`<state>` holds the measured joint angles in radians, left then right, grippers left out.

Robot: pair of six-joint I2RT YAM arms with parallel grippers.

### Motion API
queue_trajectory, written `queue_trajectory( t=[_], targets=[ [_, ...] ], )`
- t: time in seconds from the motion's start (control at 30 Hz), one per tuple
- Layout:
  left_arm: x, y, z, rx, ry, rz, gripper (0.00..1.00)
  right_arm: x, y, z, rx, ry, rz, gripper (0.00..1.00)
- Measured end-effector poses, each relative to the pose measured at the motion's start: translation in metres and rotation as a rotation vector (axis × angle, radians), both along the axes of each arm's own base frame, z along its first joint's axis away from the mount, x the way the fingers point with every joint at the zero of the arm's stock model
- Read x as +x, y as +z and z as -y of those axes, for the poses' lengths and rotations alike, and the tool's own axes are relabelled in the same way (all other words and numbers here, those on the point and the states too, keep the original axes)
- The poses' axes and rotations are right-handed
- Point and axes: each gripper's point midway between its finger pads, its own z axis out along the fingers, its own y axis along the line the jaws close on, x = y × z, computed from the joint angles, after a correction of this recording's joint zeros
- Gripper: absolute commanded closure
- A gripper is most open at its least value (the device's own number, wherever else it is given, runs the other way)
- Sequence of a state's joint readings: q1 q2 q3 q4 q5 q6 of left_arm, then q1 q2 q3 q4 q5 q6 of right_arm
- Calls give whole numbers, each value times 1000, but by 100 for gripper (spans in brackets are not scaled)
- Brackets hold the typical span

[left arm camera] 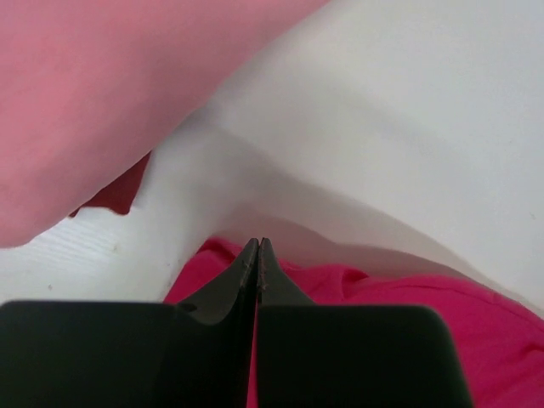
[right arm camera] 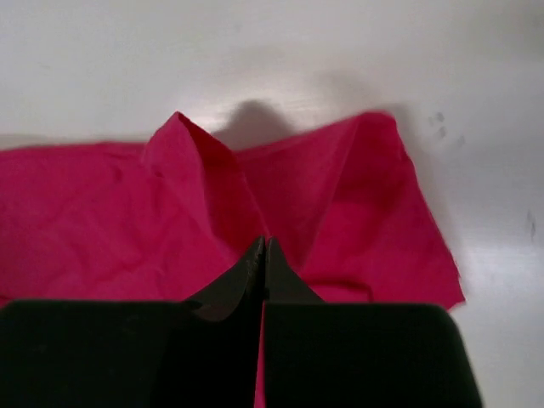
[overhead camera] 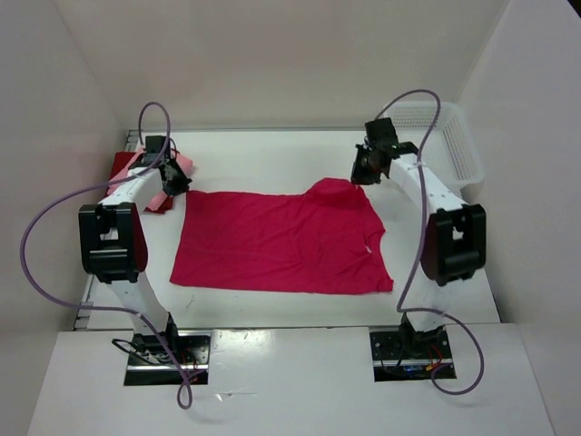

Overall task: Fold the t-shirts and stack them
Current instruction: Fold the other side of the tshirt into a rectangle

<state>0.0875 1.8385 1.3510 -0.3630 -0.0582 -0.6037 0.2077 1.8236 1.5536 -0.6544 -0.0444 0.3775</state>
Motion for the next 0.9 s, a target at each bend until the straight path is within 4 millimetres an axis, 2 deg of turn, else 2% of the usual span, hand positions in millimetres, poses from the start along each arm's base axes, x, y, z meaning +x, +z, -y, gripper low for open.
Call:
queue_trajectory(
  t=[0.23, 0.4, 0.57, 0.8, 0.9],
  targets=[
    [-23, -11, -4, -31, 6, -49, 100, -88, -9, 17, 11, -12, -62, 100],
    [-40, -1, 5, -77, -22, -41, 100, -138, -11, 23, 21, -14, -117, 98],
    [-68, 9, 14, -134, -42, -30, 100, -164, 1, 27, 31, -27, -150, 96],
    [-85, 5, 2, -199, -9, -58, 100, -201, 3, 28, 21, -34, -248, 94],
    [-98, 0, -1, -232, 5, -77, 100, -215, 3, 27, 14, -41, -281, 94]
  ],
)
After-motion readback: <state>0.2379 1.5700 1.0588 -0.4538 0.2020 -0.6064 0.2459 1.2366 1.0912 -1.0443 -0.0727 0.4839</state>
